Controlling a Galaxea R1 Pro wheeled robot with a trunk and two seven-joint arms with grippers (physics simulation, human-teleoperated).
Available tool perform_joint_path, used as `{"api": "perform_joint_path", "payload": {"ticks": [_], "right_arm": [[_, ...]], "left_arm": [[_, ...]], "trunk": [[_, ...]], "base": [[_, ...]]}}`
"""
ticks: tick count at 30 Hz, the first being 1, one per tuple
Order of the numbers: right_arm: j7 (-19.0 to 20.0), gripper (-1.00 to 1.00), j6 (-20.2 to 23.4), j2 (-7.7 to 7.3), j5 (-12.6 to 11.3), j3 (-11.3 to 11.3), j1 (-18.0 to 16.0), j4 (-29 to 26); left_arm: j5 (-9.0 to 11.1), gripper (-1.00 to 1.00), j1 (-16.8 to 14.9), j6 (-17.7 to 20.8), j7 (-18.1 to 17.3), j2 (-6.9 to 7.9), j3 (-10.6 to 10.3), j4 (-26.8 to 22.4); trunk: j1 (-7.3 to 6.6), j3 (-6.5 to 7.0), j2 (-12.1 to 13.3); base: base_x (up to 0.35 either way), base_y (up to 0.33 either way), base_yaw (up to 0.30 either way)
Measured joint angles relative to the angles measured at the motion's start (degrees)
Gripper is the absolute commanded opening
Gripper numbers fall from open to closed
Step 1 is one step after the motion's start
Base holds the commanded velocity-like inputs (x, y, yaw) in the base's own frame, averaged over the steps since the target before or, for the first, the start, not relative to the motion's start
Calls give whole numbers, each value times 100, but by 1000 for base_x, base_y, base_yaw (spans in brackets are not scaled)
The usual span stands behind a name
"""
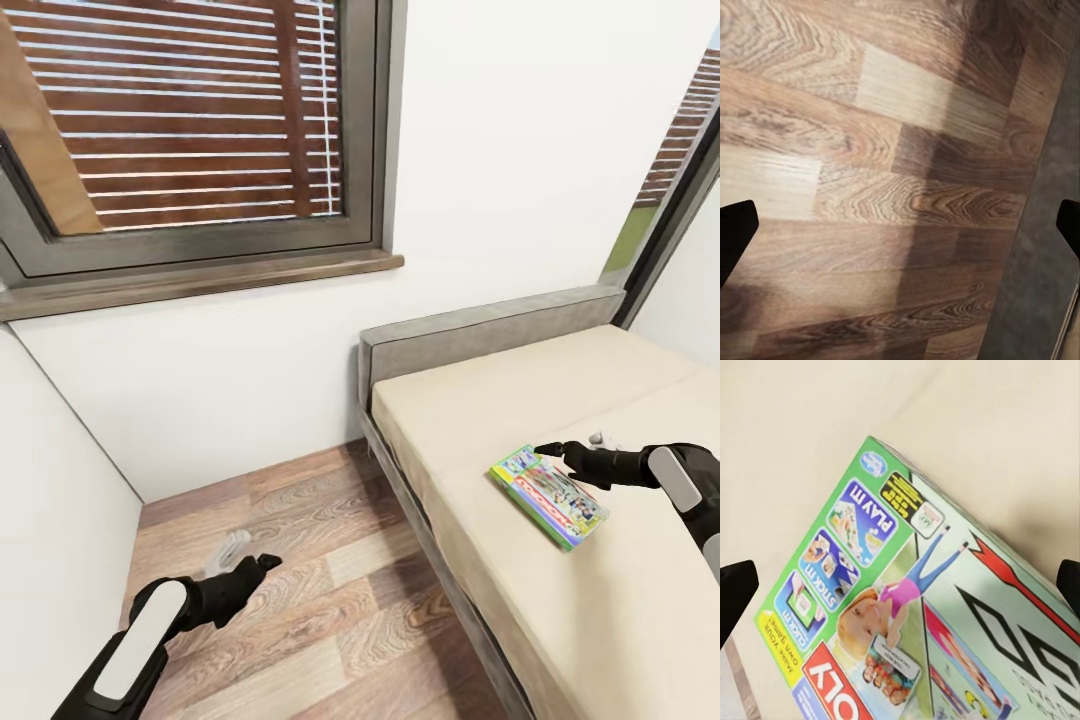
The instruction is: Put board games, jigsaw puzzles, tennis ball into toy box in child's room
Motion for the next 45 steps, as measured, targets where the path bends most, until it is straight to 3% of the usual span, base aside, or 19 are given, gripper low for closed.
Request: {"api": "perform_joint_path", "payload": {"ticks": [9, 45], "right_arm": [[-1, 100, 0, 0, -1, 1, 1, -5], [2, 100, 1, 7, -4, 22, 9, -13]], "left_arm": [[-123, 100, 15, -6, -2, -57, 3, 54], [-225, 100, 38, -14, -141, -82, -3, 398]], "trunk": [[0, 1, 0], [0, 1, 0]], "base": [[0, 0, 11], [-64, -32, 8]]}}
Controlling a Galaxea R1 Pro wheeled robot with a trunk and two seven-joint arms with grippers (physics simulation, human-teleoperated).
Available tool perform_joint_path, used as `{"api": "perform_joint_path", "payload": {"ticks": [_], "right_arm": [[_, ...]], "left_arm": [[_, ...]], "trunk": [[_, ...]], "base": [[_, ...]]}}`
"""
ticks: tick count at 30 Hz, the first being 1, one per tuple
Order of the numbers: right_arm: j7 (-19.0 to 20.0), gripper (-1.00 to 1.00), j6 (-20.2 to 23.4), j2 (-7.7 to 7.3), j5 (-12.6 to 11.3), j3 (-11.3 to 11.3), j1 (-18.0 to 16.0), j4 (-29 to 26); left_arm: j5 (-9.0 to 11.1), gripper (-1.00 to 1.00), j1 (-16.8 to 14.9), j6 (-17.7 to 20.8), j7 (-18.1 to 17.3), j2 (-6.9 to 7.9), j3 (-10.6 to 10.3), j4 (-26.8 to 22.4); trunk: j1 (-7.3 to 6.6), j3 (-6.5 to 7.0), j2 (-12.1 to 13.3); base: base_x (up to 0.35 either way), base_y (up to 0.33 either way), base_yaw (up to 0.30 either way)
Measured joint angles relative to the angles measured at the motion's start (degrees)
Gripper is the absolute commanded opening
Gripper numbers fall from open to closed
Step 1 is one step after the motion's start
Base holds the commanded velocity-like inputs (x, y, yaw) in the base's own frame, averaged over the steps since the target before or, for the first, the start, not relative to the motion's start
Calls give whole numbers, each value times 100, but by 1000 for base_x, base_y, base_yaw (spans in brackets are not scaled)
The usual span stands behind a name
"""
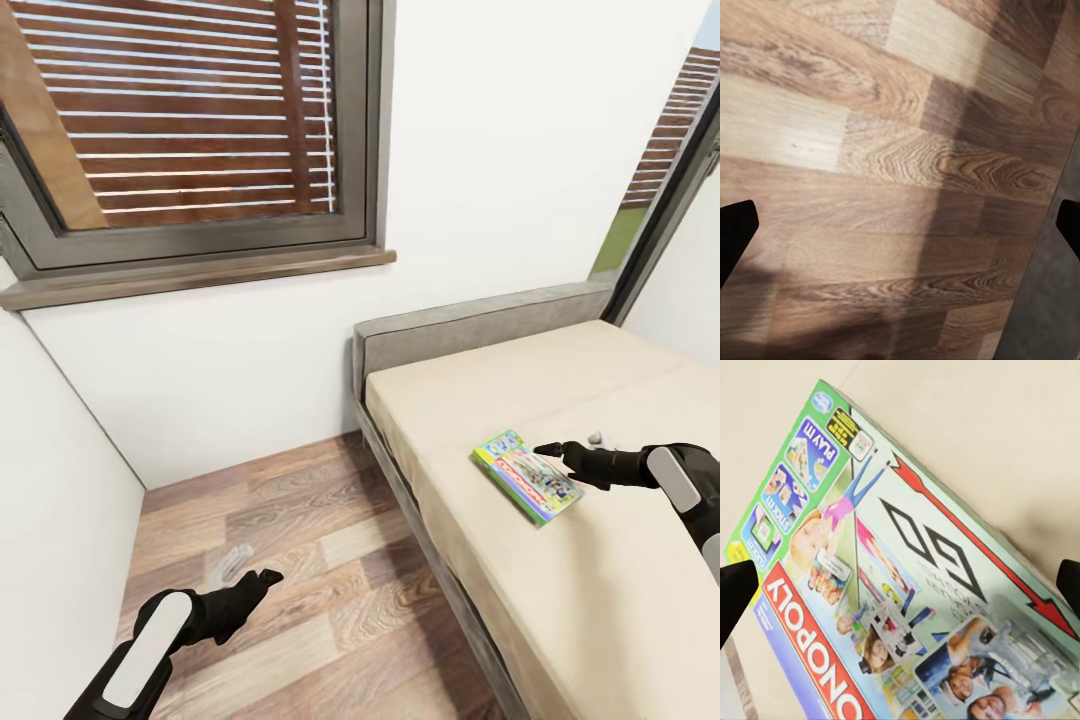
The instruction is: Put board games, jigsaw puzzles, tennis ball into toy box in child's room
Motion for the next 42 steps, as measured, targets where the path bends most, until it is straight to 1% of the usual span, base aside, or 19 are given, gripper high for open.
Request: {"api": "perform_joint_path", "payload": {"ticks": [6, 24, 42], "right_arm": [[0, 100, 3, 6, -6, 13, -1, -1], [-1, 100, 3, 11, -8, 24, -1, -1], [-3, 100, 2, 11, -13, 19, 9, -2]], "left_arm": [[-1, 100, 1, 0, -1, 0, 1, 0], [-6, 100, 1, 0, -1, 0, 1, 10], [-5, 100, -7, 0, -2, -6, -6, 66]], "trunk": [[0, 0, 0], [0, 0, 0], [0, 0, 0]], "base": [[-7, -4, 162], [-1, -1, 234], [0, 0, 40]]}}
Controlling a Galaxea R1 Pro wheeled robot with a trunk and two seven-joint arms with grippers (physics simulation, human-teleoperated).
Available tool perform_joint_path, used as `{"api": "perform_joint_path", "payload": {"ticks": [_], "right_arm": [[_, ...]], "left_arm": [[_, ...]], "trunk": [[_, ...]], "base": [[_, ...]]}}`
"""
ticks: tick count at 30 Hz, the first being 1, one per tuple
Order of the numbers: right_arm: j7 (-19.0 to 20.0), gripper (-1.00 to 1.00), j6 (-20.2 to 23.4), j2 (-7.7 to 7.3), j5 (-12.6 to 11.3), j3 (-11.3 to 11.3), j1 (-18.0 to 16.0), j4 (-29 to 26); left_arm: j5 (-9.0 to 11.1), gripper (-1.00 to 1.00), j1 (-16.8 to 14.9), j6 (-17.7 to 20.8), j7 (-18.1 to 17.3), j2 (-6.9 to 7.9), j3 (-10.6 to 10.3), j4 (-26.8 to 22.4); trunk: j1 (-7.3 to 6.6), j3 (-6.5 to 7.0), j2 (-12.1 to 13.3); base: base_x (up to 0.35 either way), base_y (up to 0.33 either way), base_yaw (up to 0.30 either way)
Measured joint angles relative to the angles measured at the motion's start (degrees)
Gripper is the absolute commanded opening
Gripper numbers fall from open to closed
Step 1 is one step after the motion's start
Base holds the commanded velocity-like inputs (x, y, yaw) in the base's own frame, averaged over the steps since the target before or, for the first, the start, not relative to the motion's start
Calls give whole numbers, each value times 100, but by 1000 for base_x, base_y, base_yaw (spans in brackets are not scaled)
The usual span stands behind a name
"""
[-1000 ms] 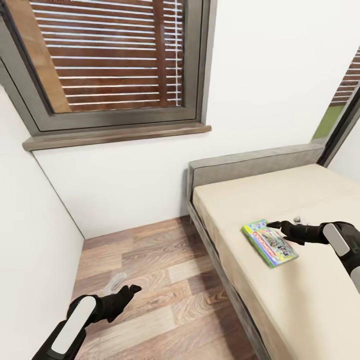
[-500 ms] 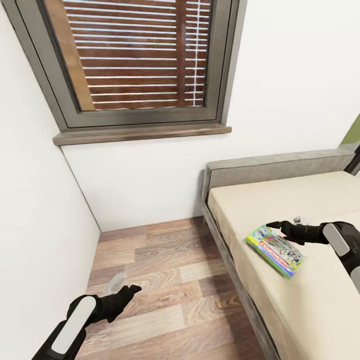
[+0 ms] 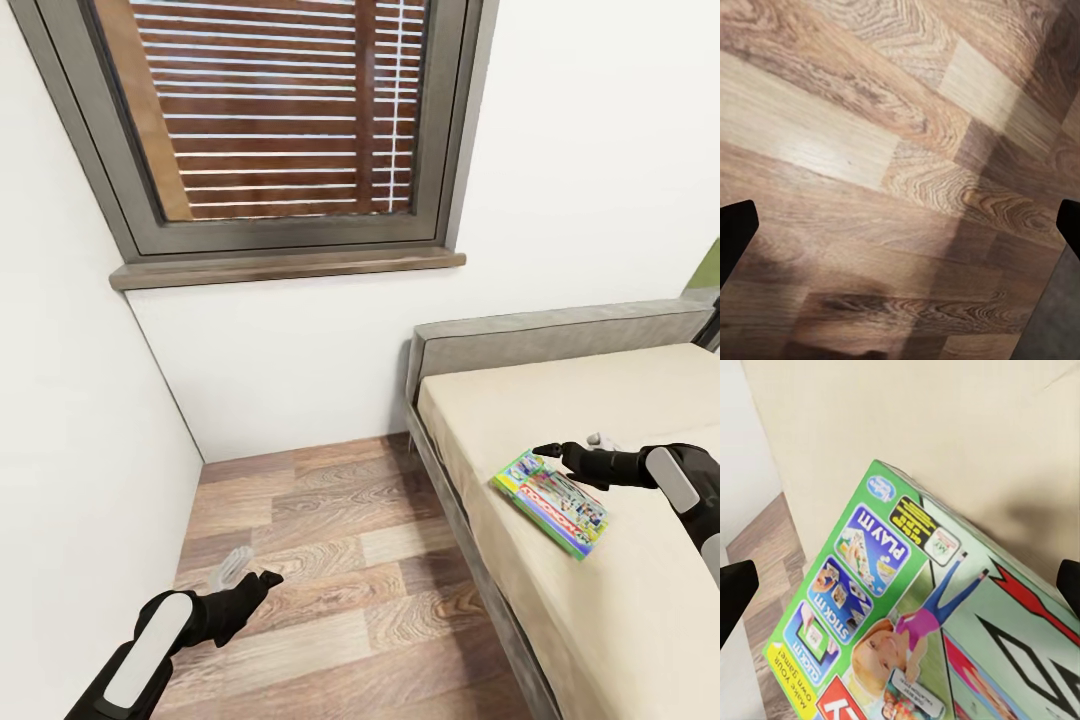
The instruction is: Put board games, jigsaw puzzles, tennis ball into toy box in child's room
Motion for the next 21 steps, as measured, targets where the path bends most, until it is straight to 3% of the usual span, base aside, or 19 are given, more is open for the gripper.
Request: {"api": "perform_joint_path", "payload": {"ticks": [13, 21], "right_arm": [[4, 100, 0, 0, 2, 0, 1, 0], [6, 100, 2, 2, 3, 4, -1, -4]], "left_arm": [[-1, 100, -2, 0, 0, -10, -2, 10], [-3, 100, -1, 0, -2, -17, -1, 12]], "trunk": [[0, 0, 0], [0, 0, 0]], "base": [[0, 0, 14], [0, 0, 175]]}}
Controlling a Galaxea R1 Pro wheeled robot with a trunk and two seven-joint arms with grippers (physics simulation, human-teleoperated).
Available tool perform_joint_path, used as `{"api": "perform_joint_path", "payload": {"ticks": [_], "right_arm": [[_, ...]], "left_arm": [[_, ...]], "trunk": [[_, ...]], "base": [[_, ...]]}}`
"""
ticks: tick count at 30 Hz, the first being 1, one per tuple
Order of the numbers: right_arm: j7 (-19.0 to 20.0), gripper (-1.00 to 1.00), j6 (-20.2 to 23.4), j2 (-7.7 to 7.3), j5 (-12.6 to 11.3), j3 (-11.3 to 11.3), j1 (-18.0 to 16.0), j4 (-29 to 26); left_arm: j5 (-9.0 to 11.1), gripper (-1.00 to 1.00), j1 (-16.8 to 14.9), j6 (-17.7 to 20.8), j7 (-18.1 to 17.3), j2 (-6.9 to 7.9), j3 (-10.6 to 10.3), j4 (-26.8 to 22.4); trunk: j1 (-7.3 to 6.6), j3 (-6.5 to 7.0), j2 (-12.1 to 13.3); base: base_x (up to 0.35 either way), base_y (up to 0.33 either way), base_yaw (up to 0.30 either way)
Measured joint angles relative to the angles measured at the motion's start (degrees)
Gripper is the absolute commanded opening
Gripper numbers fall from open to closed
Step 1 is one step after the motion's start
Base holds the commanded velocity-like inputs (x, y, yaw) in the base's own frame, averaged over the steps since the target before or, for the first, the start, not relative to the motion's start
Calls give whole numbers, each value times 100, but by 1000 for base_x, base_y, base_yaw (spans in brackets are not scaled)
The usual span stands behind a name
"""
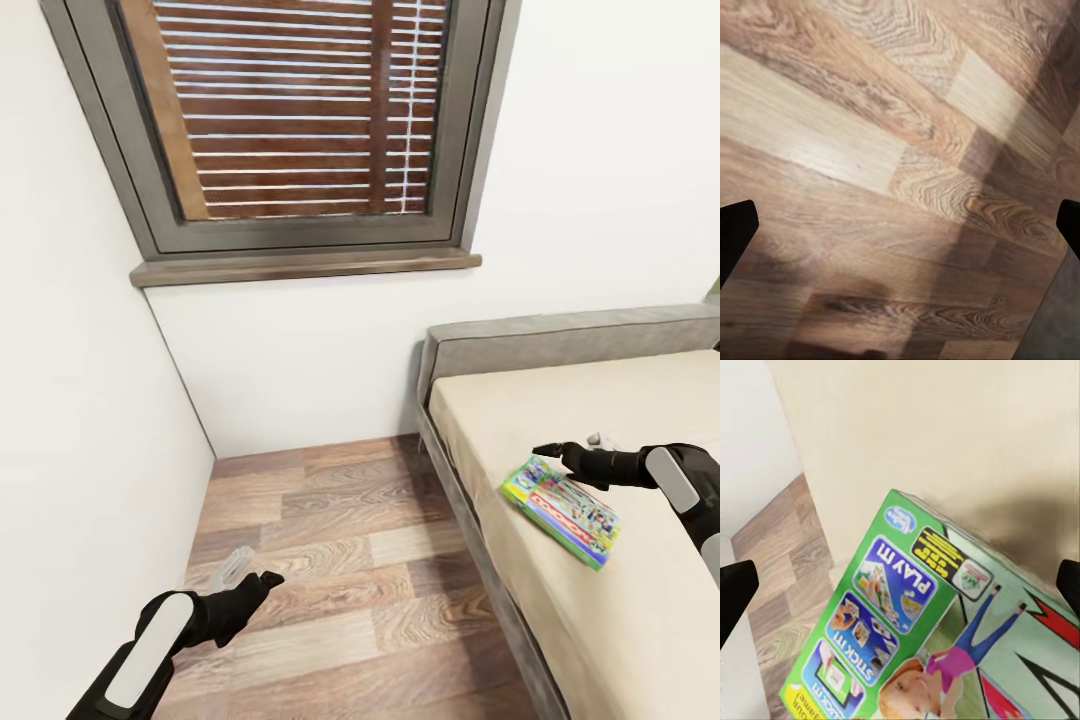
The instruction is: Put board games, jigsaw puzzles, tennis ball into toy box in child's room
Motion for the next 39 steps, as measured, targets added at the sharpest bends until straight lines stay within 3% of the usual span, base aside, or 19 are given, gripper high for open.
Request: {"api": "perform_joint_path", "payload": {"ticks": [12, 39], "right_arm": [[32, 100, 3, -1, -4, 3, 1, -3], [37, 100, 6, -1, -11, 4, 1, -5]], "left_arm": [[5, 100, -1, 0, -5, -3, -1, 9], [6, 100, -2, 0, -8, -3, -2, 39]], "trunk": [[0, 0, 0], [1, 0, 0]], "base": [[0, 0, 151], [-21, -14, 13]]}}
